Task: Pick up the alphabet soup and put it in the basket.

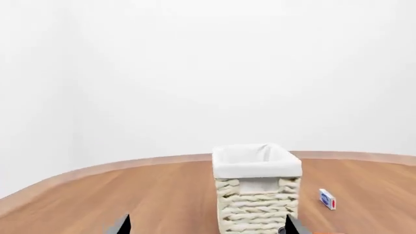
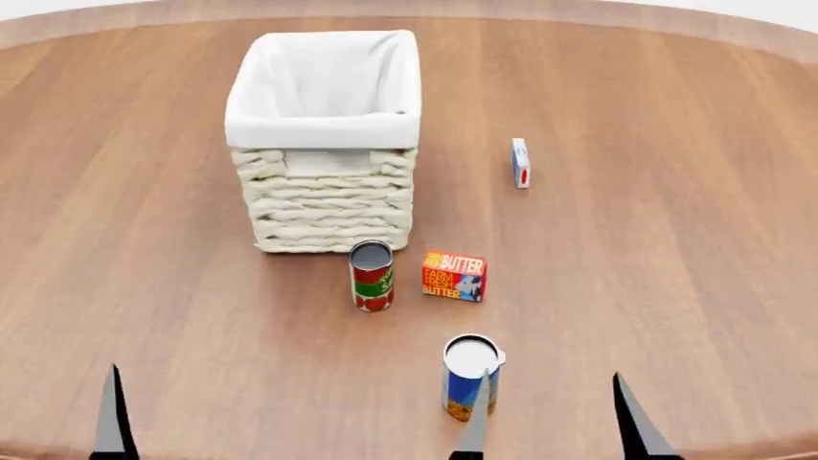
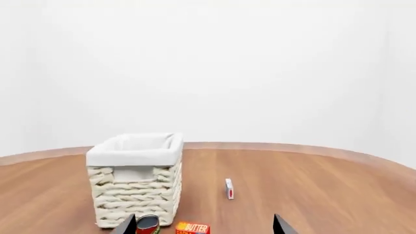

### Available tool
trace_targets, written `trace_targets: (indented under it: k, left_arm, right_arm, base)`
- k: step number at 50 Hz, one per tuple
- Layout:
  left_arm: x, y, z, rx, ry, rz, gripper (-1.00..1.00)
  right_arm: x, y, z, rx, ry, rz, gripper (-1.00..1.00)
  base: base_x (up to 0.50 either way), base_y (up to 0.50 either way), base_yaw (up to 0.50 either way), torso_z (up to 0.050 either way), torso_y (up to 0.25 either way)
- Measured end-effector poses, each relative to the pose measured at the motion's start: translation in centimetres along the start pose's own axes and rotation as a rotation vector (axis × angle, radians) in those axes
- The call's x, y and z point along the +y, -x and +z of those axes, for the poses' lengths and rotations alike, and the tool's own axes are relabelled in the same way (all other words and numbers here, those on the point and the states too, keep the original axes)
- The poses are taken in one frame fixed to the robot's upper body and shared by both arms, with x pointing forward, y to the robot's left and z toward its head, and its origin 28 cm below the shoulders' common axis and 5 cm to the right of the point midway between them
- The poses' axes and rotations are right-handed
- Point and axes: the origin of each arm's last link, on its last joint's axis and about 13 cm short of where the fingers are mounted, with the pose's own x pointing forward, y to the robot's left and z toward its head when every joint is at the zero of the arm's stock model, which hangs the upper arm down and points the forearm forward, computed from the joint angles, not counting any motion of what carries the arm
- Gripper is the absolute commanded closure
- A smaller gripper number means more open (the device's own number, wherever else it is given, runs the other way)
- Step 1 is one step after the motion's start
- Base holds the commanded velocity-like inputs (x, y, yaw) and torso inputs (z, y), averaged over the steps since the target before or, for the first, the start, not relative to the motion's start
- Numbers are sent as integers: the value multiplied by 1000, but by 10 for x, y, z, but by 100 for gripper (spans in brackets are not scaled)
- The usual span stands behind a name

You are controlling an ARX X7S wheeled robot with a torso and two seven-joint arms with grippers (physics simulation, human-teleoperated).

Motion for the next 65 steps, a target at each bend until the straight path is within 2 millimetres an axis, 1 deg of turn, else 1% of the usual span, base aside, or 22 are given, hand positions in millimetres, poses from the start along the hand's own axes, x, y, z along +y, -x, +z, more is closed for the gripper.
trace_targets:
  k: [5,9,19,31,55,60,65]
  left_arm:
    - [1,6,19,-47,-5,10,-100]
    - [2,11,31,-77,-5,15,-100]
    - [3,17,45,-115,-8,20,-100]
    - [3,20,51,-128,-16,20,-100]
    - [1,22,53,-130,-26,15,-100]
    - [1,21,53,-130,-27,15,-100]
    - [1,22,53,-128,-26,13,-100]
  right_arm:
    - [1,3,16,-43,-3,4,-100]
    - [2,6,26,-69,-10,9,-100]
    - [3,9,37,-94,-22,16,-100]
    - [3,11,43,-104,-33,21,-100]
    - [3,12,45,-105,-49,26,-100]
    - [3,12,45,-110,-55,21,-100]
    - [2,12,45,-111,-56,15,-100]
  base:
    - [0,0,0,0,0]
    - [176,0,0,0,0]
    - [495,0,0,0,0]
    - [500,0,0,0,0]
    - [500,0,0,0,1]
    - [0,40,0,0,0]
    - [0,500,0,0,0]
